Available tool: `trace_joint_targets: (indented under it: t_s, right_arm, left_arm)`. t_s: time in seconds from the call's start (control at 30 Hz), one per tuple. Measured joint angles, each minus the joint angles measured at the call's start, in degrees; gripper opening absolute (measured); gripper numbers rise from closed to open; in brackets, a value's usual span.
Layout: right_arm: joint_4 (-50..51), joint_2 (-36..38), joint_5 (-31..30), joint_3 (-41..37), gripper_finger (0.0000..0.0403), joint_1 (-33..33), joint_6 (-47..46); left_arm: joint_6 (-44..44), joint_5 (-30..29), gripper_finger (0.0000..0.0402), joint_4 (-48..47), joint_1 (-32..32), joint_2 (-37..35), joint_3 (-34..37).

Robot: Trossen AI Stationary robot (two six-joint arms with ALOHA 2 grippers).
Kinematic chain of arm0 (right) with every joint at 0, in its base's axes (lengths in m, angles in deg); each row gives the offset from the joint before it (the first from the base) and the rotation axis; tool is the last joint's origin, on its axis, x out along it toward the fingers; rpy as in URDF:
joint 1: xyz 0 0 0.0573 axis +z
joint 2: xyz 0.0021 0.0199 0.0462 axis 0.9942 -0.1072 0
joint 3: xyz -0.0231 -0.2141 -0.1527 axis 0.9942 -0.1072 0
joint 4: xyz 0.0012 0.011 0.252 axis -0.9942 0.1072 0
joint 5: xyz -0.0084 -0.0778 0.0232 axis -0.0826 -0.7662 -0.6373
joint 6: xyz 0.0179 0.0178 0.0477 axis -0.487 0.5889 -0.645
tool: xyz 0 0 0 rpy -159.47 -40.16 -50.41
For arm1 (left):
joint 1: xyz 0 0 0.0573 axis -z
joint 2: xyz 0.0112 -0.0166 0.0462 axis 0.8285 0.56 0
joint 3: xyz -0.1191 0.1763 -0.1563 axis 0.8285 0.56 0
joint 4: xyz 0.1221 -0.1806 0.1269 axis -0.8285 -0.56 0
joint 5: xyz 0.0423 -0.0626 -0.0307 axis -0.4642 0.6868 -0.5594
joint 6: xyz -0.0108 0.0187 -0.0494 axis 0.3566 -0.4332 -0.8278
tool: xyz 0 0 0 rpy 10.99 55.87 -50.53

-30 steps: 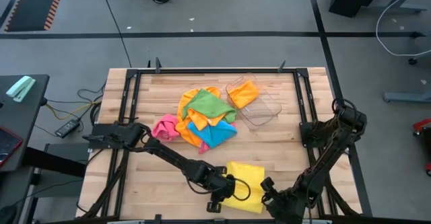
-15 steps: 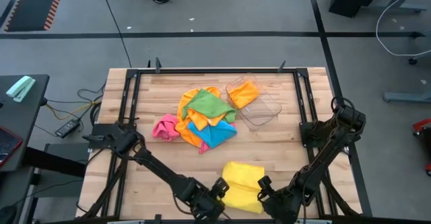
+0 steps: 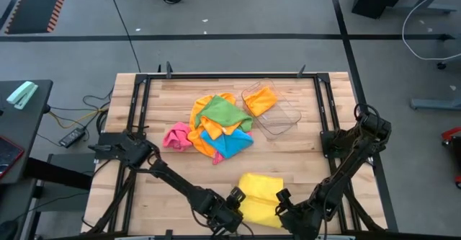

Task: Fold microfiber towels
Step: Fold the yellow towel

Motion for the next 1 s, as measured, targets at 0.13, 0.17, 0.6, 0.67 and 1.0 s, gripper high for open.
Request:
trace_joint_targets:
  t_s: [0.13,0.17,0.6,0.67,1.0]
  right_arm:
    - [-3.1,0.0,-2.6,0.0,0.0216,0.0,0.3]
    - [-4.4,0.0,-3.3,0.0,0.0216,0.0,0.5]
    - [-0.1,0.0,-10.4,3.8,0.0216,-2.0,-3.8]
    - [0.3,0.0,-11.6,4.0,0.0216,-2.6,-6.0]
    - [-1.3,0.0,-16.4,2.4,0.0216,-0.6,-11.5]
  left_arm:
    - [-9.2,3.4,0.0068,0.5,-0.7,0.0,0.0]
    - [-11.5,4.2,0.0044,0.8,-1.0,0.0,0.0]
    - [-31.9,20.8,0.0010,4.8,-9.5,-3.5,0.1]
    - [-36.3,23.4,0.0016,4.9,-10.8,-3.5,0.1]
    - [-41.9,26.7,0.0013,4.3,-12.7,-6.0,0.0]
